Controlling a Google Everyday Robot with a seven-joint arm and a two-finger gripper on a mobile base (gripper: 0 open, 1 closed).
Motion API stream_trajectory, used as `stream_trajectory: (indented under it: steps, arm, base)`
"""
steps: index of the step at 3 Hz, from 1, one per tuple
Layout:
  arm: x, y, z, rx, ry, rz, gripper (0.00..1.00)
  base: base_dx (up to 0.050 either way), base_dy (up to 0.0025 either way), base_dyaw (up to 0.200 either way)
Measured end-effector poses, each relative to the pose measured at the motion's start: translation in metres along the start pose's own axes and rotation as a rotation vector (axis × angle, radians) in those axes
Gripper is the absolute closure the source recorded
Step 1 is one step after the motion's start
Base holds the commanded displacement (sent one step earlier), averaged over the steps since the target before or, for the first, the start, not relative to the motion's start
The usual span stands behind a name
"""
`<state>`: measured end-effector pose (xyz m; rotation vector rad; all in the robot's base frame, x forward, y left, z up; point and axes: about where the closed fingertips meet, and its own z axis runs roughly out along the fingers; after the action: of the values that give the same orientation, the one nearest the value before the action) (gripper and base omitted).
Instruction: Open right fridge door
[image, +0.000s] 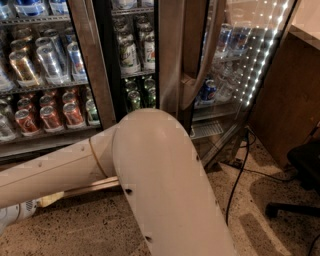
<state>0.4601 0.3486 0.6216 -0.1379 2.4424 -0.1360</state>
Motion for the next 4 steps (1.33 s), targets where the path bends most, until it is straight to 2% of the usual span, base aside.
stream_trajectory:
  steps: [1,2,3,4]
  arm:
    - [0.007,-0.028,0.000,0.099,0.107,0.137,0.14]
    - [0.026,-0.027,0.001,0.096,0.185,0.146,0.00]
    - [0.029,-0.022,0.003,0.075,0.197,0.150,0.00]
    - [0.037,-0.031,0.018,0.122,0.223,0.182,0.00]
  base:
    - [0.000,0.00000,0.000]
    - [0.000,0.00000,0.000]
    - [0.000,0.00000,0.000]
    - [0.000,0.00000,0.000]
